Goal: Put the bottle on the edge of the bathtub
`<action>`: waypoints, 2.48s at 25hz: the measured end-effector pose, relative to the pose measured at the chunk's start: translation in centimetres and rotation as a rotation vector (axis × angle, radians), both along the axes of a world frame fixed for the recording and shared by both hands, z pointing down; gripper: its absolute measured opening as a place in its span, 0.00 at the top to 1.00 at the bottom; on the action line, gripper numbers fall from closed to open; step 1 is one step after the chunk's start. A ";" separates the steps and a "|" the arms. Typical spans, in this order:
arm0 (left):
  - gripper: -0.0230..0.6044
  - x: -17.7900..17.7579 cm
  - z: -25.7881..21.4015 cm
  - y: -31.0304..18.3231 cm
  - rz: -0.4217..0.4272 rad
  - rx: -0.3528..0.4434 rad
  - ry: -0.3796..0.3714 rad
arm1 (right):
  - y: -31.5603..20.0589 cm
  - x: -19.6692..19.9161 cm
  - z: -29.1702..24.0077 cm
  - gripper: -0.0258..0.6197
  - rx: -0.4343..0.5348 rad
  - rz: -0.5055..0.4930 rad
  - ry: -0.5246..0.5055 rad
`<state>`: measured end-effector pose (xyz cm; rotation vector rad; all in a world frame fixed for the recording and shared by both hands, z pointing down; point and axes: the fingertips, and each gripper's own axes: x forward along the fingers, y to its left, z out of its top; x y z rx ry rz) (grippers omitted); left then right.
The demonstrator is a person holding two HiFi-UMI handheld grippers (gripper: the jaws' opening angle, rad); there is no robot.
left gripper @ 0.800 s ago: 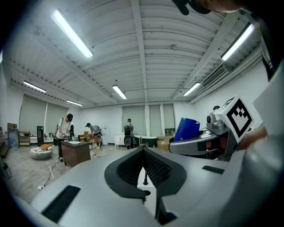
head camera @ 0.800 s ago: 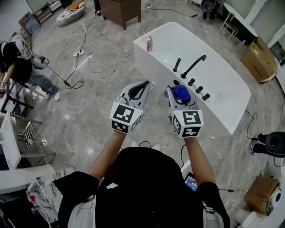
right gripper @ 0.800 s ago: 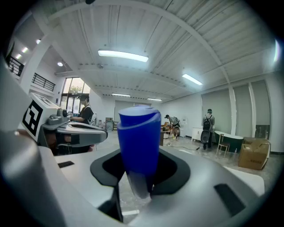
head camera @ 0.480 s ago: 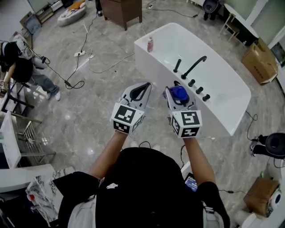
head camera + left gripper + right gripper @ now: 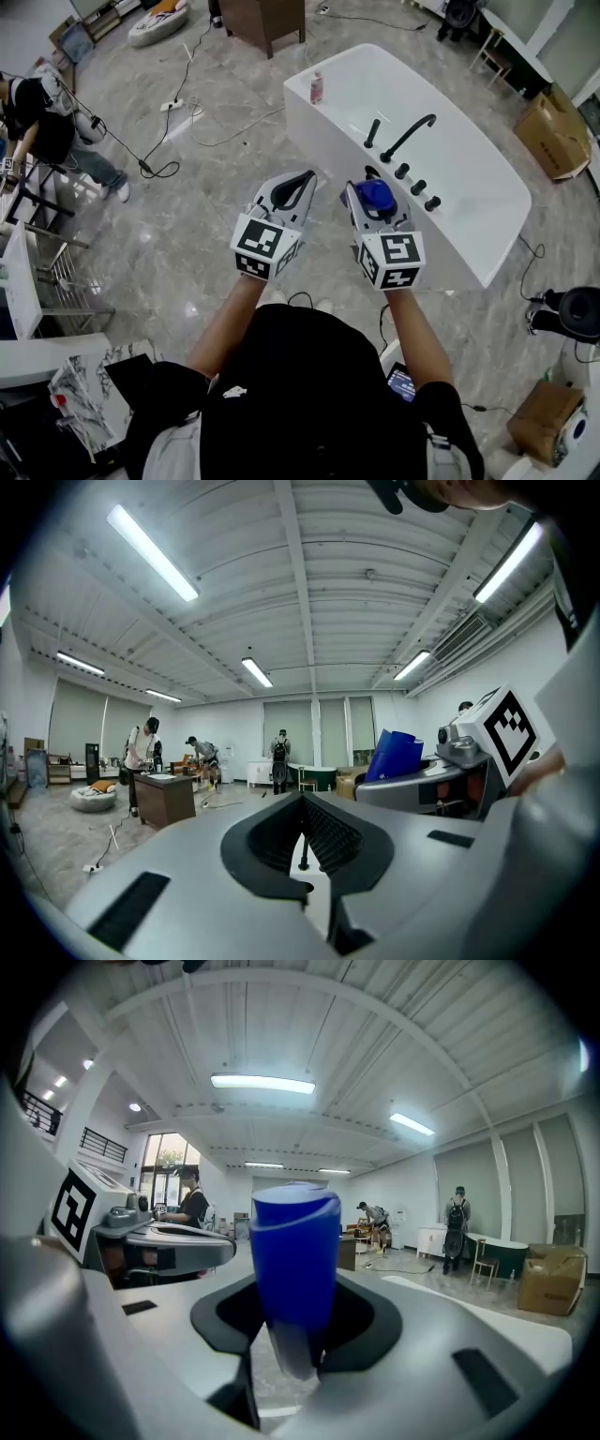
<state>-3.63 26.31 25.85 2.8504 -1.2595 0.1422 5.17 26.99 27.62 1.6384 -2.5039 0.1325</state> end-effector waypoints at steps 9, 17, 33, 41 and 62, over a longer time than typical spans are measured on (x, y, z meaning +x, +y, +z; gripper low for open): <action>0.95 2.4 0.7 0.9 -0.036 0.007 0.012 | 0.3 2.4 1.3 0.72 -0.006 -0.046 0.004; 0.95 2.9 1.2 -1.5 -0.055 0.011 0.007 | -1.8 2.8 1.8 0.72 -0.003 -0.069 0.012; 0.95 1.0 2.7 -16.1 -0.035 -0.024 0.009 | -16.0 2.6 3.3 0.72 -0.044 -0.007 0.025; 0.95 -2.1 2.4 -25.7 -0.023 -0.047 0.001 | -25.2 0.6 2.9 0.72 -0.070 0.028 0.027; 0.95 -4.5 7.2 -41.4 0.045 -0.137 -0.019 | -39.7 -0.6 8.3 0.72 -0.180 0.135 0.040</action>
